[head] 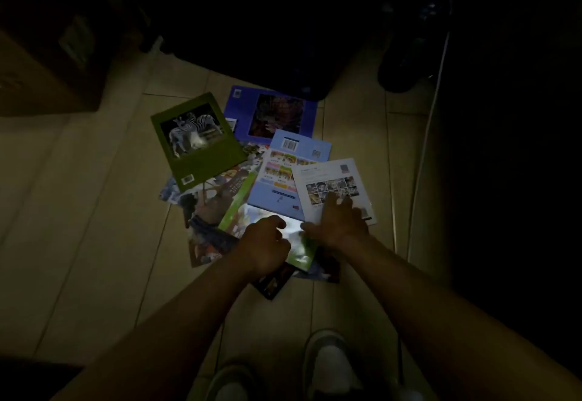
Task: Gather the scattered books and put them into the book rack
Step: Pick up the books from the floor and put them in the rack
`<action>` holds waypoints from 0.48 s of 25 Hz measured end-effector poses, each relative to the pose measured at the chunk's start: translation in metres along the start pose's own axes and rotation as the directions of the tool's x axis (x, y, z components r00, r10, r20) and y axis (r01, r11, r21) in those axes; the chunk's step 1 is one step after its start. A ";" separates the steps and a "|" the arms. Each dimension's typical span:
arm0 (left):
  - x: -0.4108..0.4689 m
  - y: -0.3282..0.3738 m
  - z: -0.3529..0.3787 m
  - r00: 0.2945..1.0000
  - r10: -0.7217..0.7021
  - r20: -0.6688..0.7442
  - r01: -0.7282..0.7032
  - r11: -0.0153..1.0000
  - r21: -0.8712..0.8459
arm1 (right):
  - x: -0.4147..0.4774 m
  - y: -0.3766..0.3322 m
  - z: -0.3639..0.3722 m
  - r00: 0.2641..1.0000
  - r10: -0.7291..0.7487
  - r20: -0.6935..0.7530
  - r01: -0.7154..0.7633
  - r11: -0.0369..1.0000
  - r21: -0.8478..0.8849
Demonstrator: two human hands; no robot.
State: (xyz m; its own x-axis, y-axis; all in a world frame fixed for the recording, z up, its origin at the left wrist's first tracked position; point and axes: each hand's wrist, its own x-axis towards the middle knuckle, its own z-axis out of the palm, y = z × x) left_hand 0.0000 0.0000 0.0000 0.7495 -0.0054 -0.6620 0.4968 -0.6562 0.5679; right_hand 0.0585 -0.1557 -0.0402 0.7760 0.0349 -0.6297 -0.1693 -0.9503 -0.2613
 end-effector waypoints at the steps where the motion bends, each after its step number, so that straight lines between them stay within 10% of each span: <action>1: 0.005 -0.004 0.006 1.000 -0.013 -0.017 0.013 1.000 -0.008 | 0.004 -0.002 0.010 1.000 0.007 0.027 -0.006 0.999 -0.044; 12: 0.007 -0.025 0.019 0.995 0.004 -0.098 -0.012 0.997 -0.074 | -0.016 -0.005 0.037 0.982 -0.125 -0.142 0.074 0.945 -0.319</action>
State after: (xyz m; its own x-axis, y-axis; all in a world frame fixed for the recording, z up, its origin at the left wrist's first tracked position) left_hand -0.0151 0.0020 -0.0280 0.7909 0.0658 -0.6084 0.5191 -0.5986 0.6101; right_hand 0.0244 -0.1399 -0.0553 0.8694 0.1090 -0.4819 0.0914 -0.9940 -0.0599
